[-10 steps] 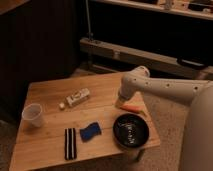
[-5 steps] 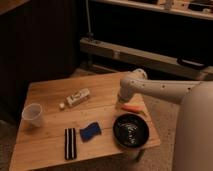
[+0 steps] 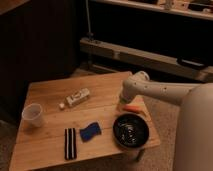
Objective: Place the pepper in the ceramic cup
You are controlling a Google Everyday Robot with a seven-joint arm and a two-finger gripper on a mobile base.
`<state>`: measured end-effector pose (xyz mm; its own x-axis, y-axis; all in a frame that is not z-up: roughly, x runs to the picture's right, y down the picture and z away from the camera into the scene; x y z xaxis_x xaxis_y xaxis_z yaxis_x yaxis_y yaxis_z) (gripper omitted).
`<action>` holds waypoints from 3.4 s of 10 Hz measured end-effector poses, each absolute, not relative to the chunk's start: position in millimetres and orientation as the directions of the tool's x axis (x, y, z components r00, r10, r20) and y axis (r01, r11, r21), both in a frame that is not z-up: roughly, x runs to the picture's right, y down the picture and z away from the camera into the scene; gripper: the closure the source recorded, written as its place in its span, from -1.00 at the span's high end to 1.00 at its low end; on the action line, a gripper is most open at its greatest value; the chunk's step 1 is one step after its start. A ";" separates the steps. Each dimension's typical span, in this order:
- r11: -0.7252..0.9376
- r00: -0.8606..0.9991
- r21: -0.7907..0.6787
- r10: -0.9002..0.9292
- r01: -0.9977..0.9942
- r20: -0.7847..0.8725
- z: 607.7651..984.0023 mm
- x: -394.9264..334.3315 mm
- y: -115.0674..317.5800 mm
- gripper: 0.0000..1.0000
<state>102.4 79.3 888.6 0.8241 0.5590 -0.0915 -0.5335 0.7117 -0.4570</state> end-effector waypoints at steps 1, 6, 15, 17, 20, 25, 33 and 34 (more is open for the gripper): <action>0.708 0.822 -0.463 0.562 -0.534 -0.089 890.3 101.8 80.7 0.26; 0.689 0.818 -0.487 0.566 -0.537 -0.102 901.8 102.9 89.7 -0.23; 0.672 0.834 -0.538 0.539 -0.509 -0.116 910.8 101.9 101.2 -0.23; 0.673 0.839 -0.544 0.533 -0.500 -0.112 912.9 101.3 102.1 -0.07; 0.685 0.845 -0.543 0.526 -0.485 -0.092 911.2 101.9 100.2 0.37; 0.702 0.854 -0.535 0.516 -0.470 -0.073 908.0 105.5 97.7 0.60; 0.719 0.876 -0.532 0.472 -0.447 -0.098 905.1 129.3 103.8 0.60; 0.718 0.878 -0.535 0.468 -0.445 -0.101 906.2 131.4 105.8 0.60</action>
<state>131.4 105.8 906.2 0.8778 0.4682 -0.1014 -0.4449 0.7181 -0.5353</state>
